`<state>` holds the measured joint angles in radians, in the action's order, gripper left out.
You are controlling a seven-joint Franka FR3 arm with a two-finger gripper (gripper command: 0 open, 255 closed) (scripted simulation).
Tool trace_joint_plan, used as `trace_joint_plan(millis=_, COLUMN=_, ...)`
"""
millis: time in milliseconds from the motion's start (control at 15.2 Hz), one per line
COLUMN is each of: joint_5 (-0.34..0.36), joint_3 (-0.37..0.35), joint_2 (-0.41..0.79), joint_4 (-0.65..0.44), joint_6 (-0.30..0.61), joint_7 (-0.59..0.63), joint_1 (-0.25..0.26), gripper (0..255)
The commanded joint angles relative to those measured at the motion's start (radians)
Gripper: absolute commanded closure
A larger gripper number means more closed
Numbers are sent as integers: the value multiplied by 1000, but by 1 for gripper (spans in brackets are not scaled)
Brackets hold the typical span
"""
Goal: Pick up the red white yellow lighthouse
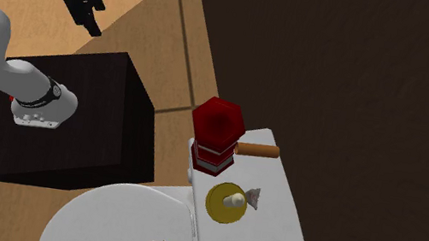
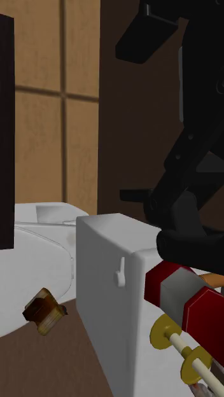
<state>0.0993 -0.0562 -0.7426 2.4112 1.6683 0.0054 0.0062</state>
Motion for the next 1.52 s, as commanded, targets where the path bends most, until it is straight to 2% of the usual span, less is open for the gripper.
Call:
trace_joint_plan(millis=0, joint_5=0, joint_3=0, joint_2=0, joint_4=0, joint_6=0, joint_7=0, joint_1=0, gripper=0)
trace_joint_plan(millis=726, joint_5=239, joint_3=66, joint_2=246, joint_4=-171, joint_6=157, joint_7=-118, joint_1=-98, gripper=0)
trace_joint_plan(millis=1452, joint_5=429, joint_3=108, joint_2=514, joint_4=-450, joint_6=262, joint_7=-199, joint_1=-169, gripper=0)
